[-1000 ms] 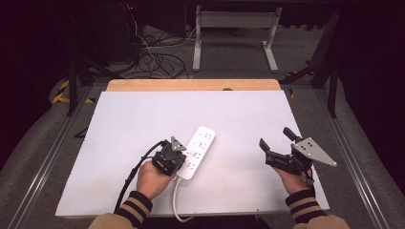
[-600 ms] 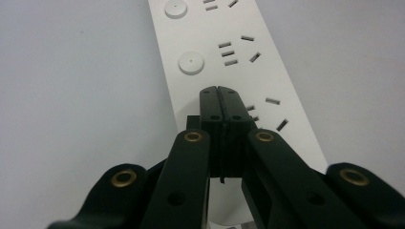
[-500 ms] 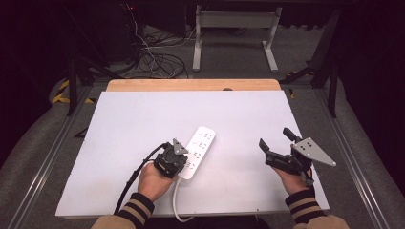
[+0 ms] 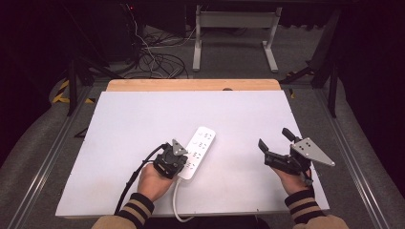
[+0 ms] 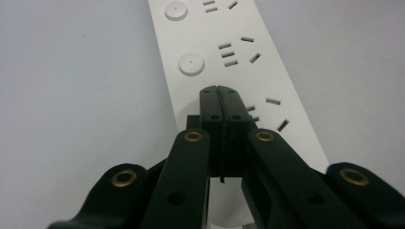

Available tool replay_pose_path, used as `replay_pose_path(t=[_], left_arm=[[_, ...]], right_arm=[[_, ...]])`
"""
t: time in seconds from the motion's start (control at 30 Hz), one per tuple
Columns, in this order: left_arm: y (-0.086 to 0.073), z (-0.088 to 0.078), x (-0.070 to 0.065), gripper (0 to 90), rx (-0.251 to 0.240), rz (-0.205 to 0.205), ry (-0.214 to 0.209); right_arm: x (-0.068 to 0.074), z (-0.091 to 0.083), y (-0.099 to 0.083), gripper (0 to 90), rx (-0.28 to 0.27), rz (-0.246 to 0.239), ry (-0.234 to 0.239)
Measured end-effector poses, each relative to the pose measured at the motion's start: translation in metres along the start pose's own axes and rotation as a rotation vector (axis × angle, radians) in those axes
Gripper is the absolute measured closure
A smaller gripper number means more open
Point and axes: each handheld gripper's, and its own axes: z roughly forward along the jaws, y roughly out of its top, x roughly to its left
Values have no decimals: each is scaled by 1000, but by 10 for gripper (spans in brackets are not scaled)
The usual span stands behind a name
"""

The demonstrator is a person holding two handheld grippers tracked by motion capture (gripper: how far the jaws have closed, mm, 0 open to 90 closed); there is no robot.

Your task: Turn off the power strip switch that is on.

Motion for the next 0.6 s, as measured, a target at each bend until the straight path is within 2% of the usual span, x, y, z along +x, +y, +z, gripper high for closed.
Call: replay_pose_path(t=[0.13, 0.23, 0.33, 0.43, 0.53, 0.6], left_arm=[[0, 2, -4, 900, -6, 15, 25], [0, 2, -2, 900, -5, 6, 14], [0, 1, -2, 900, -2, 15, 18], [0, 1, -1, 900, 2, 2, 6], [0, 2, -4, 900, 2, 24, 30], [-1, 1, -2, 900, -1, 8, 15]], right_arm=[[0, -1, 0, 80, 2, 0, -1], [-1, -1, 0, 80, 0, -1, -2], [0, -1, 0, 81, 2, 2, -4], [-1, -2, 0, 80, 2, 1, -9], [-1, -3, 0, 80, -1, 4, -13], [-1, -3, 1, 80, -3, 1, -12]])
